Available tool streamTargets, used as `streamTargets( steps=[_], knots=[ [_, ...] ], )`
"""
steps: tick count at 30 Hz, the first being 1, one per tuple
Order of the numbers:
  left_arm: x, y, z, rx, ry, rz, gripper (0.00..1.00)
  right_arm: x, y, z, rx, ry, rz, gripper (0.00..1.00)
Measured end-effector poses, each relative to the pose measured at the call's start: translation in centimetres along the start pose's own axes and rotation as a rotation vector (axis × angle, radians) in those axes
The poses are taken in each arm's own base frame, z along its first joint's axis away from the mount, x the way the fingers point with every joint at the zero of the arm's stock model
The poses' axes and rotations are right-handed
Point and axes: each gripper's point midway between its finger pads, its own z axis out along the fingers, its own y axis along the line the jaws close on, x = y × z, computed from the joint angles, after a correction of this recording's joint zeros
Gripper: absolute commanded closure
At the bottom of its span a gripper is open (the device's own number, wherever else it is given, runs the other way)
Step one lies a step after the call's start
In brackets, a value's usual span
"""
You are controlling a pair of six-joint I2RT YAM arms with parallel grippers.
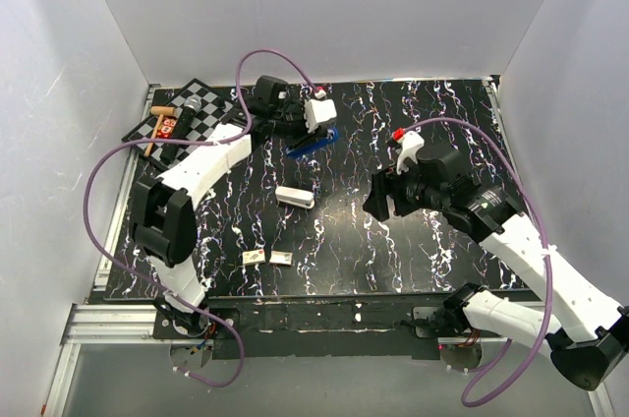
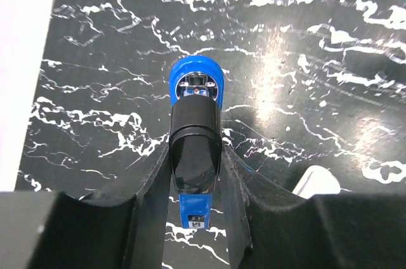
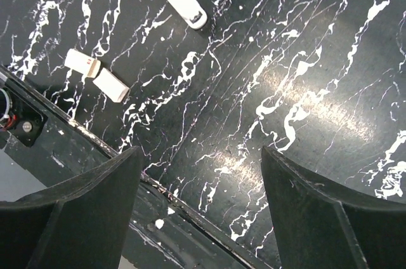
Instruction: Unload the staples from the stapler
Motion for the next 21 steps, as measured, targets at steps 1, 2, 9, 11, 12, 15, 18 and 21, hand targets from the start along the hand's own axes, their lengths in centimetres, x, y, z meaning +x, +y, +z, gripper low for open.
streamTargets(
  steps=[1, 2, 9, 11, 12, 15, 18, 21],
  knots=[
    [-1.1, 0.2, -0.9, -0.013, -0.017, -0.009, 1.0, -0.5, 0.2, -0.4, -0.003, -0.01, -0.008, 0.18],
    [-1.9, 0.3, -1.6, -0.02, -0.033, -0.017, 1.0, -0.8, 0.3, -0.7, -0.005, -0.016, -0.012, 0.18],
    [-6.0, -1.7, -5.4, 0.019, -0.12, -0.145, 1.0, -3.4, 1.3, -3.2, -0.019, -0.064, -0.049, 0.19],
    [-6.5, -2.7, -6.2, 0.043, -0.121, -0.195, 1.0, -3.7, 1.5, -3.8, -0.022, -0.068, -0.055, 0.19],
    [-6.6, -3.2, -6.5, 0.051, -0.112, -0.22, 1.0, -3.8, 1.6, -4.0, -0.024, -0.067, -0.058, 0.19],
    [-6.4, -4.6, -7.0, 0.06, -0.069, -0.3, 1.0, -3.5, 1.6, -4.5, -0.021, -0.055, -0.066, 0.19],
    [-5.9, -6.3, -7.3, 0.062, -0.015, -0.385, 1.0, -2.8, 1.4, -4.7, -0.016, -0.029, -0.07, 0.19],
    [-4.8, -8.6, -7.2, 0.063, 0.055, -0.443, 1.0, -2.4, 1.4, -4.9, -0.016, -0.013, -0.07, 0.19]
  ],
)
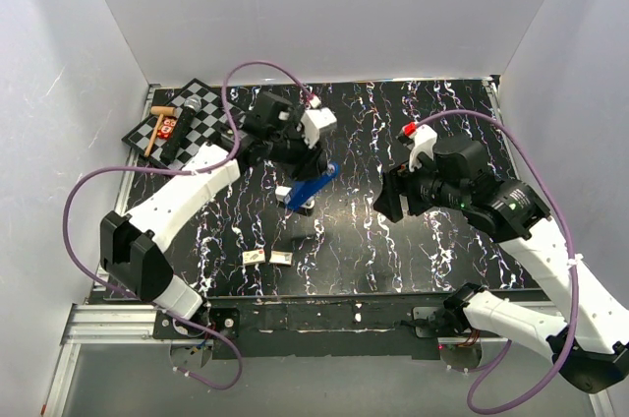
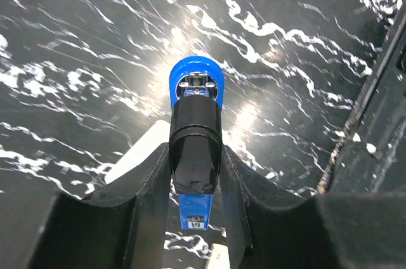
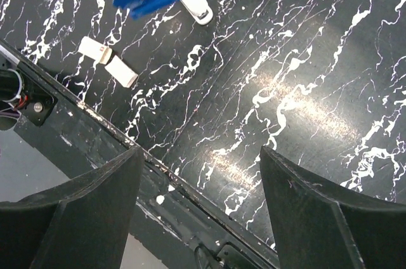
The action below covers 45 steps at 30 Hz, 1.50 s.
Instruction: Unload the staples from the stapler
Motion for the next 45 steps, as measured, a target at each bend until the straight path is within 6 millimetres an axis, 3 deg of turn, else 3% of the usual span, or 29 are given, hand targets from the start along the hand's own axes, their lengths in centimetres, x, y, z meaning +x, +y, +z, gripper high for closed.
streamTargets(
  steps=[8, 12, 17, 25, 31, 36, 45],
  knots=[
    [5.0, -7.7, 3.1, 0.061, 0.188, -0.019, 1.0, 0.9, -0.1, 0.0, -0.003, 0.019, 0.004, 0.19],
    [5.9, -9.8, 3.8, 0.076, 0.232, -0.024, 1.0, 1.3, -0.1, -0.1, -0.002, 0.021, 0.006, 0.2],
    [6.9, -9.8, 5.8, 0.046, 0.268, -0.046, 1.0, 2.0, -0.3, -0.3, -0.001, 0.021, 0.009, 0.2],
    [10.8, -9.4, 9.5, -0.038, 0.356, -0.065, 1.0, 3.4, -0.6, -0.1, 0.006, 0.045, 0.017, 0.2],
    [11.3, -8.9, 10.8, -0.093, 0.349, -0.065, 0.99, 3.7, -0.6, 0.0, 0.008, 0.05, 0.021, 0.18],
    [11.1, -8.8, 11.6, -0.098, 0.329, -0.066, 0.74, 4.1, -0.8, 0.0, 0.012, 0.054, 0.025, 0.16],
    [11.3, -9.3, 13.0, -0.063, 0.297, -0.073, 0.48, 4.1, -0.9, 0.1, 0.017, 0.054, 0.026, 0.13]
  ],
)
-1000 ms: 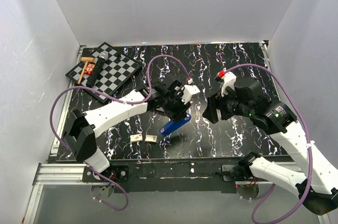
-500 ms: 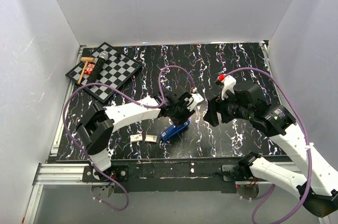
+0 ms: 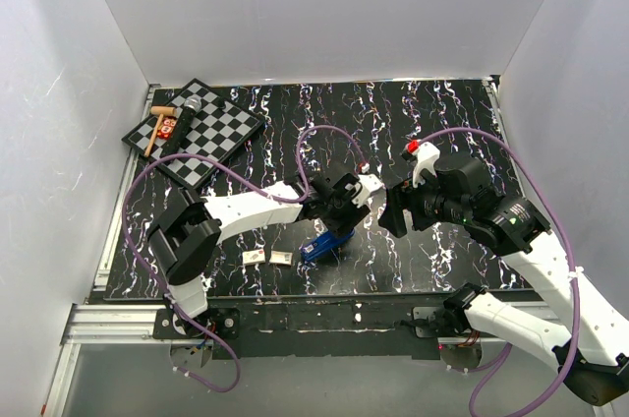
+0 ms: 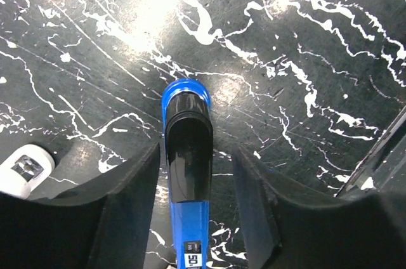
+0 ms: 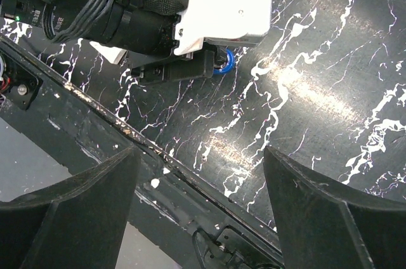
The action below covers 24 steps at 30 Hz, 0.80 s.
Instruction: Unload the staples from the stapler
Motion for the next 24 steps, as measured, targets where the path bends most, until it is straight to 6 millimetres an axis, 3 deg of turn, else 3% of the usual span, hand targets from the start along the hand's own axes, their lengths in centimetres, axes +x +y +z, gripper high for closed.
streamTargets(
  steps=[4, 5, 7, 10, 13, 16, 21, 24],
  knots=[
    [-0.5, -0.3, 0.4, 0.018, -0.019, -0.001, 0.23, 0.0, -0.1, 0.0, 0.003, 0.0, 0.0, 0.12],
    [-0.5, -0.3, 0.4, 0.019, -0.023, 0.001, 0.21, 0.0, -0.1, 0.0, 0.004, -0.001, 0.0, 0.12],
    [-0.5, -0.4, 0.5, 0.02, -0.03, 0.006, 0.02, 0.0, -0.1, 0.0, 0.007, -0.001, 0.0, 0.12],
    [-0.3, -0.4, 0.2, 0.018, -0.041, 0.008, 0.02, 0.0, -0.2, 0.0, 0.011, -0.003, 0.0, 0.11],
    [-0.9, -0.6, -1.4, 0.007, -0.079, 0.014, 0.02, -0.1, -0.3, -0.1, 0.017, -0.007, -0.001, 0.11],
    [-2.6, -0.7, -4.3, -0.019, -0.18, 0.009, 0.02, -0.3, -0.3, -0.3, 0.019, -0.02, -0.003, 0.11],
    [-5.8, 0.4, -11.1, -0.116, -0.402, -0.057, 0.02, -1.1, -0.4, -0.9, 0.033, -0.048, -0.02, 0.1],
    [-7.0, 1.1, -13.5, -0.163, -0.485, -0.098, 0.02, -1.4, -0.6, -1.0, 0.042, -0.056, -0.027, 0.1]
  ],
)
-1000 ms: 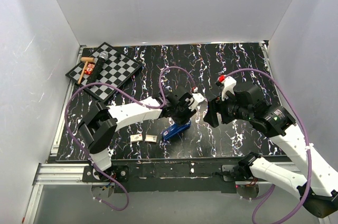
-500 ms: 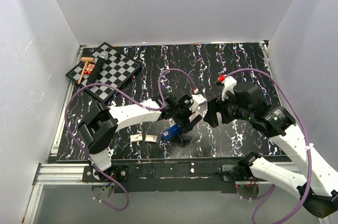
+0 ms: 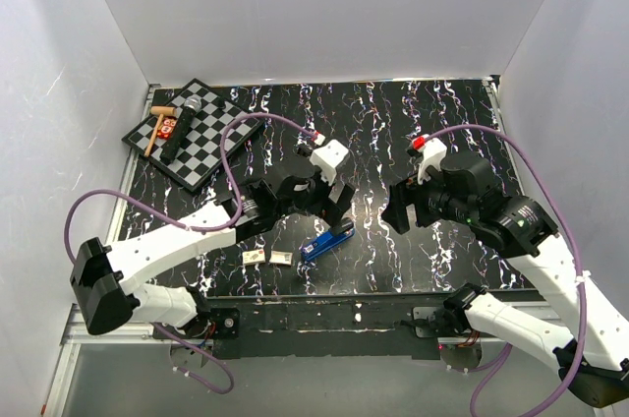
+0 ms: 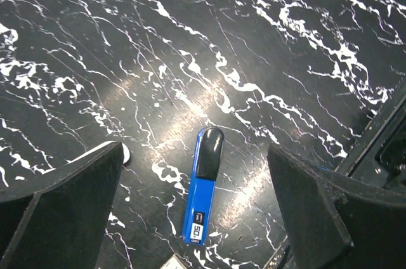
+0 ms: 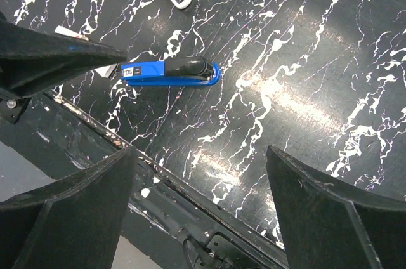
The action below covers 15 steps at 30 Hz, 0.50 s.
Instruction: Unload the staples from the stapler
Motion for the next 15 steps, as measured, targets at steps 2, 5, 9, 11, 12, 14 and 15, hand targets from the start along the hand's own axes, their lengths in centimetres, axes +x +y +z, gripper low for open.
streamTargets(
  steps=[2, 5, 9, 11, 12, 14, 15],
  knots=[
    [-0.5, 0.3, -0.3, -0.018, -0.025, -0.008, 0.02, 0.0, -0.1, 0.1, 0.004, 0.002, -0.001, 0.09],
    [0.0, 0.3, -0.1, -0.016, -0.023, -0.009, 0.02, 0.1, -0.1, 0.4, 0.008, 0.014, 0.0, 0.1],
    [1.3, -0.4, 0.5, 0.024, 0.015, -0.004, 0.02, 0.2, -0.3, 0.8, 0.014, 0.031, 0.002, 0.1],
    [1.8, -0.8, 0.7, 0.046, 0.029, -0.004, 0.02, 0.2, -0.3, 0.8, 0.014, 0.032, 0.003, 0.09],
    [2.0, -0.9, 0.8, 0.054, 0.034, -0.004, 0.02, 0.2, -0.3, 0.8, 0.014, 0.032, 0.003, 0.1],
    [2.5, -1.1, 1.1, 0.061, 0.044, -0.004, 0.02, 0.2, -0.3, 0.8, 0.015, 0.032, 0.005, 0.09],
    [2.8, -1.1, 1.3, 0.064, 0.047, -0.004, 0.02, 0.2, -0.3, 0.8, 0.015, 0.033, 0.006, 0.09]
  ],
)
